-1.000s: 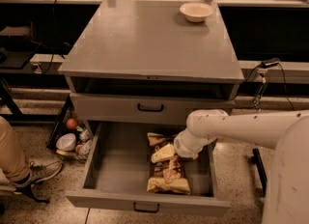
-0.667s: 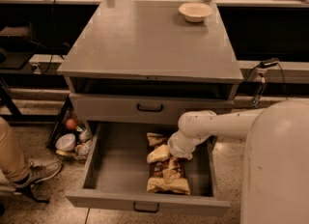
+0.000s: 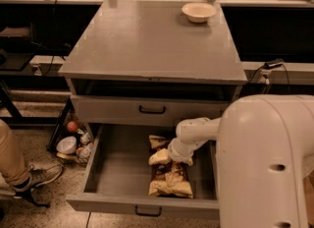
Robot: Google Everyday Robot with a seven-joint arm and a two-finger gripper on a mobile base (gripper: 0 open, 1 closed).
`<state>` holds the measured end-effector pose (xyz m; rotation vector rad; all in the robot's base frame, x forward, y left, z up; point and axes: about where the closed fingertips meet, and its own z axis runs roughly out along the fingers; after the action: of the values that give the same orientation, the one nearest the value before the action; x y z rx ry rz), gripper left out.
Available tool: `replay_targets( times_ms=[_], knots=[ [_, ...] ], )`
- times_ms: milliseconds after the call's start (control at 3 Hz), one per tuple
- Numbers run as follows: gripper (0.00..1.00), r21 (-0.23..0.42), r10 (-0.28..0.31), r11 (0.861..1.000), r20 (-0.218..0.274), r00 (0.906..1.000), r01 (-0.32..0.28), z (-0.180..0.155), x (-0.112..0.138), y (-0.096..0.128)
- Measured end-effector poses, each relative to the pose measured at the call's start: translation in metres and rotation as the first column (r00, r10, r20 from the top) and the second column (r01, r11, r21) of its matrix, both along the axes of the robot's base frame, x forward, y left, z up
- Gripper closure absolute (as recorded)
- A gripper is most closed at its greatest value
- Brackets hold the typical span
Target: Pick brown chip bag from middle drawer and place on counter
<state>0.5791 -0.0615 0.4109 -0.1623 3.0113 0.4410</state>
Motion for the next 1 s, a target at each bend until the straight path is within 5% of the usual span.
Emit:
replay_targets(
  times_ms=[667,1000],
  knots=[
    [0.43,0.022,-0.066,0.998,-0.031,0.9973,0.067,-0.035,0.002,-0.001],
    [0.65,0.053,-0.091,0.994,0.009,0.9958,0.091,-0.017,-0.005,-0.017]
  ],
)
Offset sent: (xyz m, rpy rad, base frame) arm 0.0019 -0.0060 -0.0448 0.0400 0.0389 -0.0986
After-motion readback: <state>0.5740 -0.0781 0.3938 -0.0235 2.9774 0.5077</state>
